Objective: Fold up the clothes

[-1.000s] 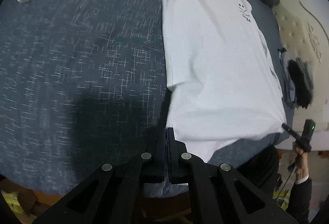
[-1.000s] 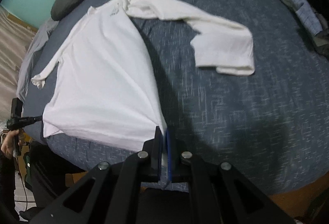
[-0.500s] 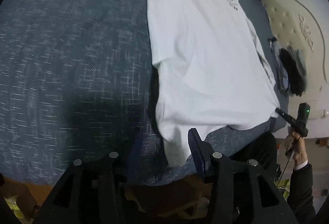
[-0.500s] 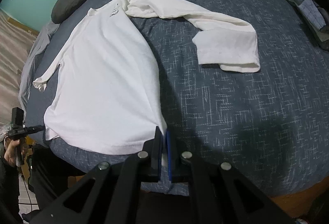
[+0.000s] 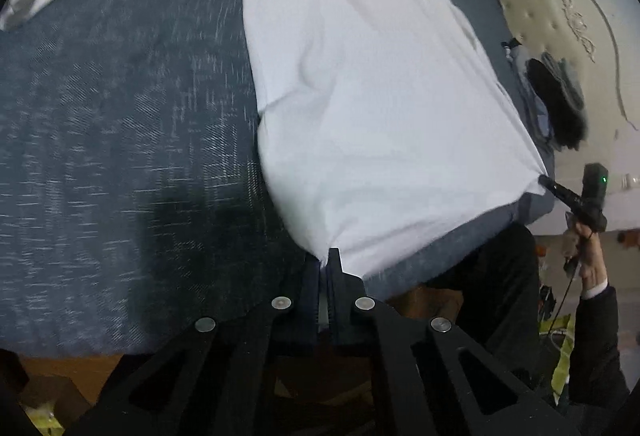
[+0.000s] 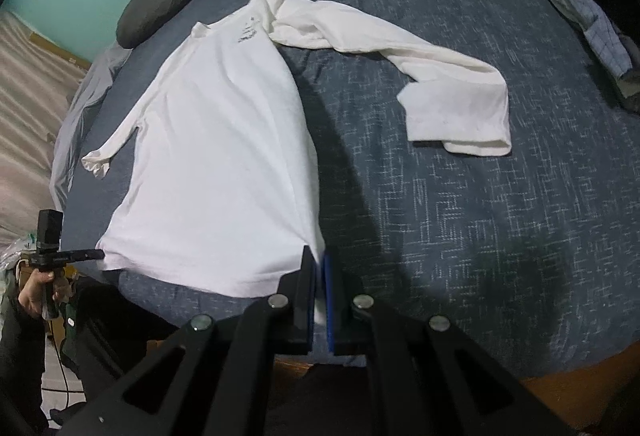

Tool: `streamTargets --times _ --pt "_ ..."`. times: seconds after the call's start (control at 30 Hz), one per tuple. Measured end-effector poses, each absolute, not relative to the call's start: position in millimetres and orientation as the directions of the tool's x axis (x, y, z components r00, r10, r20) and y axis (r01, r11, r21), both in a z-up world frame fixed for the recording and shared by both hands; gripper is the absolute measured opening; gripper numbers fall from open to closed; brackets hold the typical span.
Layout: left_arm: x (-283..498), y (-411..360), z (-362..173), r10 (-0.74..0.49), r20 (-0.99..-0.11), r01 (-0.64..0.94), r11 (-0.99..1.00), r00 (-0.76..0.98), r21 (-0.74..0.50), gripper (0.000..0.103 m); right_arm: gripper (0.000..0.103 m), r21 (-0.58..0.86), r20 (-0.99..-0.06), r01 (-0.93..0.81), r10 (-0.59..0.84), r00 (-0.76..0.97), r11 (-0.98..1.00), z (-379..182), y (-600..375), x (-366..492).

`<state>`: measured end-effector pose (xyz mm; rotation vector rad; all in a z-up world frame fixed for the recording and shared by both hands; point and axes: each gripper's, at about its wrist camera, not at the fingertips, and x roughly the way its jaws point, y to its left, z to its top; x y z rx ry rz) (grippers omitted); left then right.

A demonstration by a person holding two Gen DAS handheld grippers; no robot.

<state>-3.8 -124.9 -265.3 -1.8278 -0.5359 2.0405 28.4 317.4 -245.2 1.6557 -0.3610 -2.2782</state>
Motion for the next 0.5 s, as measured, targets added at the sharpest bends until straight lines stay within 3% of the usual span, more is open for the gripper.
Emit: streamTargets --times 0.2,0.5 --pt "9.1 -147.9 -246.2 0.46 -0.878 0.002 -0.886 -0.13 -0.464 0.003 0.003 0.364 -0.889 0.116 -0.382 -0.252 -0.924 -251.5 304.8 34.9" --pt "15.5 -165.4 -288.8 0.412 -0.908 0.092 -0.904 -0.078 -0.418 0.003 0.003 0.336 -0.916 0.129 -0.356 -0.184 -0.933 -284.3 287.0 43.0"
